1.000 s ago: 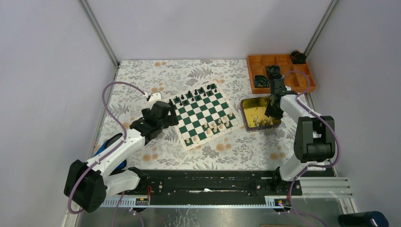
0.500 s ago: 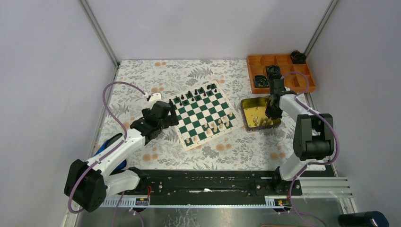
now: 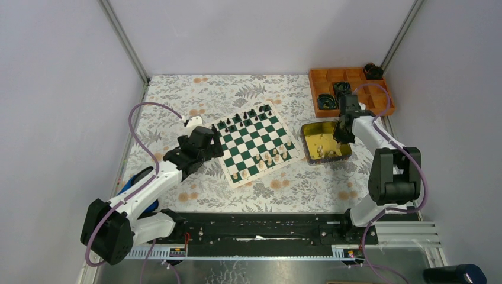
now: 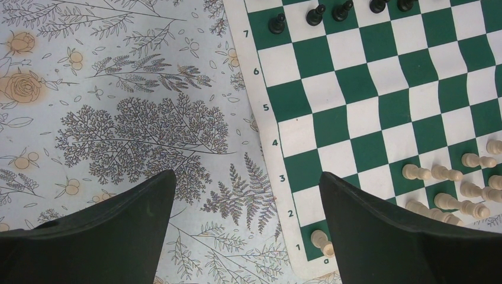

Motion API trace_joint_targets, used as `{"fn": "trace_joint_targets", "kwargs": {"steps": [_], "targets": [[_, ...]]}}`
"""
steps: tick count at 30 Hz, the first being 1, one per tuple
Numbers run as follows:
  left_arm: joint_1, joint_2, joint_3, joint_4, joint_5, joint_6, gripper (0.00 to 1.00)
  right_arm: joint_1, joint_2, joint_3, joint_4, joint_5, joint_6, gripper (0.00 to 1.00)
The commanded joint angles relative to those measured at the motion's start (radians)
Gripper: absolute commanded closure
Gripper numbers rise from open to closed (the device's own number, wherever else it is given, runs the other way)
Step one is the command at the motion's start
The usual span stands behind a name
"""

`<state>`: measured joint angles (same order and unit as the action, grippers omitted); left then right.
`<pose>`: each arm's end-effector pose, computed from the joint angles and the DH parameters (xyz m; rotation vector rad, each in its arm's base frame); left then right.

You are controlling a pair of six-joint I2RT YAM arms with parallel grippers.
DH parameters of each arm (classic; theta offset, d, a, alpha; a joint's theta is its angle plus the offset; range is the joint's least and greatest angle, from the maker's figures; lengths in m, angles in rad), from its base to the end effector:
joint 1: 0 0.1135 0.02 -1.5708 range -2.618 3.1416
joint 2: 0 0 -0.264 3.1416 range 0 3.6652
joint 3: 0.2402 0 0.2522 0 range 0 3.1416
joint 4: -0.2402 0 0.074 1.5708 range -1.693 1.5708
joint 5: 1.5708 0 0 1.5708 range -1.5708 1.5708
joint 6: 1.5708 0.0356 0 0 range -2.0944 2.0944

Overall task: Set up the chess pieces on the board
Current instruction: Pick up the chess piece from the storage box, then place the chess piece on the chessboard.

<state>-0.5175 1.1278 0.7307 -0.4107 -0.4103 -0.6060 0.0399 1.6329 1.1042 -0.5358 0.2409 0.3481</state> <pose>0.2066 -0.1013 0.2355 -0.2921 2.2782 -0.0860 0.3309 0.0047 0.2103 0.4786 2.5516 -0.1788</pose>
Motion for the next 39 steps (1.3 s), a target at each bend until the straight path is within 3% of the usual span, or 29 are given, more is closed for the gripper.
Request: {"fn": "trace_joint_targets", "kwargs": {"steps": [1, 8, 24, 39], "targets": [[-0.006, -0.002, 0.001, 0.053, -0.011, 0.015, 0.01, 0.038, -0.069, 0.103, -0.026, 0.001, -0.031, 1.00], [-0.006, -0.017, 0.001, 0.048, -0.020, 0.014, 0.01, 0.179, -0.043, 0.253, -0.096, 0.014, -0.059, 1.00], [-0.006, -0.096, 0.011, -0.007, -0.055, -0.011, 0.01, 0.697, 0.169, 0.555, -0.194, 0.013, -0.034, 1.00], [-0.005, -0.170, -0.007, -0.044, -0.070, -0.015, 0.01, 0.906, 0.291, 0.574, -0.184, -0.006, -0.001, 1.00]]}}
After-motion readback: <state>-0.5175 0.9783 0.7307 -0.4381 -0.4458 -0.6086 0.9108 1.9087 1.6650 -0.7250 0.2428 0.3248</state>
